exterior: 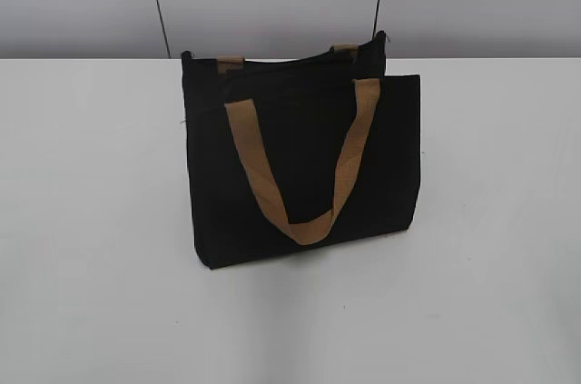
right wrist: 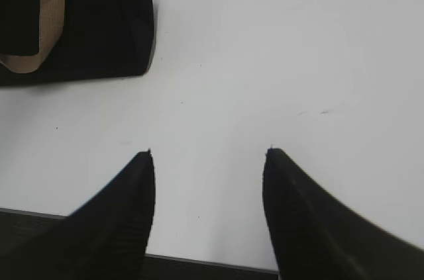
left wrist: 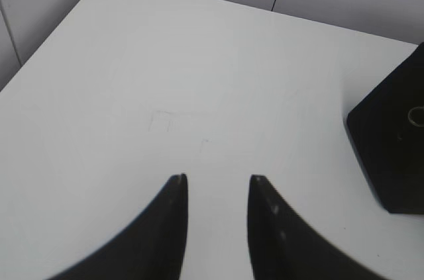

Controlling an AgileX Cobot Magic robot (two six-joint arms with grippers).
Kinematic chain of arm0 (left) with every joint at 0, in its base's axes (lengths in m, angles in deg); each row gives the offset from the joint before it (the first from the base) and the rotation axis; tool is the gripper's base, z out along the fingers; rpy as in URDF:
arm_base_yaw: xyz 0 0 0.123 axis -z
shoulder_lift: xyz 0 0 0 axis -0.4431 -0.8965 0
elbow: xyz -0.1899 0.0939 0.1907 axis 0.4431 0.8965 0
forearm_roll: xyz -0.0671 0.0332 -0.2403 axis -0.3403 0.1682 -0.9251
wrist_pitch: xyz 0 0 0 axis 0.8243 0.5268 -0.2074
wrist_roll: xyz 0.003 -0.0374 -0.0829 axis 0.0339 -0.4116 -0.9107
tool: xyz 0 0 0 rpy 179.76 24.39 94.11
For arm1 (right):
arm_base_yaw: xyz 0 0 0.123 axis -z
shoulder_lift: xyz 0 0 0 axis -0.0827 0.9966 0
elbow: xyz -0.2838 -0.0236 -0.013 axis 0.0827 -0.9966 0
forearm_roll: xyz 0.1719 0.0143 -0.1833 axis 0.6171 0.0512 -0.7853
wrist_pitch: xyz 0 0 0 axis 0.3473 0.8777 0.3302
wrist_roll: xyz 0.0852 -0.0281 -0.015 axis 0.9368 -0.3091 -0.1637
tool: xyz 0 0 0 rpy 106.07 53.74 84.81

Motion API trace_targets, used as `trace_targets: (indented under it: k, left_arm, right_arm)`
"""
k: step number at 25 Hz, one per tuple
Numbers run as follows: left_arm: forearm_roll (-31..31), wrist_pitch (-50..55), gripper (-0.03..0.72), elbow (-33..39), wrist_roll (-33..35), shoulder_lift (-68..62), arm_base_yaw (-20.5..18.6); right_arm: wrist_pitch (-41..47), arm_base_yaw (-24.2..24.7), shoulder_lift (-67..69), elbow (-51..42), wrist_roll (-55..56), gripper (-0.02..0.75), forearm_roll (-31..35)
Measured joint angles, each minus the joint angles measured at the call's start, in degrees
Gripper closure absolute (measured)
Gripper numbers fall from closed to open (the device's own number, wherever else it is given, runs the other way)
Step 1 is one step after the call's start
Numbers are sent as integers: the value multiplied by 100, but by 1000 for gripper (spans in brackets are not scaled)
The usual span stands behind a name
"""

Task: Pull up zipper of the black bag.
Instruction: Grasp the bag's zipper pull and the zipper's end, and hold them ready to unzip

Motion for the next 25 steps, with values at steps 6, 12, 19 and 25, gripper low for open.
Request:
trace_targets:
  k: [6, 12, 19, 25]
  left_arm:
    - [0, 0, 452, 0, 0, 0, 0]
    - [0, 0, 452, 0, 0, 0, 0]
    - [5, -115, 452, -53, 0, -455, 0]
    - [-1, -1115, 452, -343, 0, -1393, 0]
  right_arm:
    - [0, 0, 0, 0, 0, 327, 0]
    - [0, 0, 0, 0, 0, 327, 0]
    - [0, 0, 0, 0, 0, 327, 4]
    - [0, 0, 0, 0, 0, 327, 4]
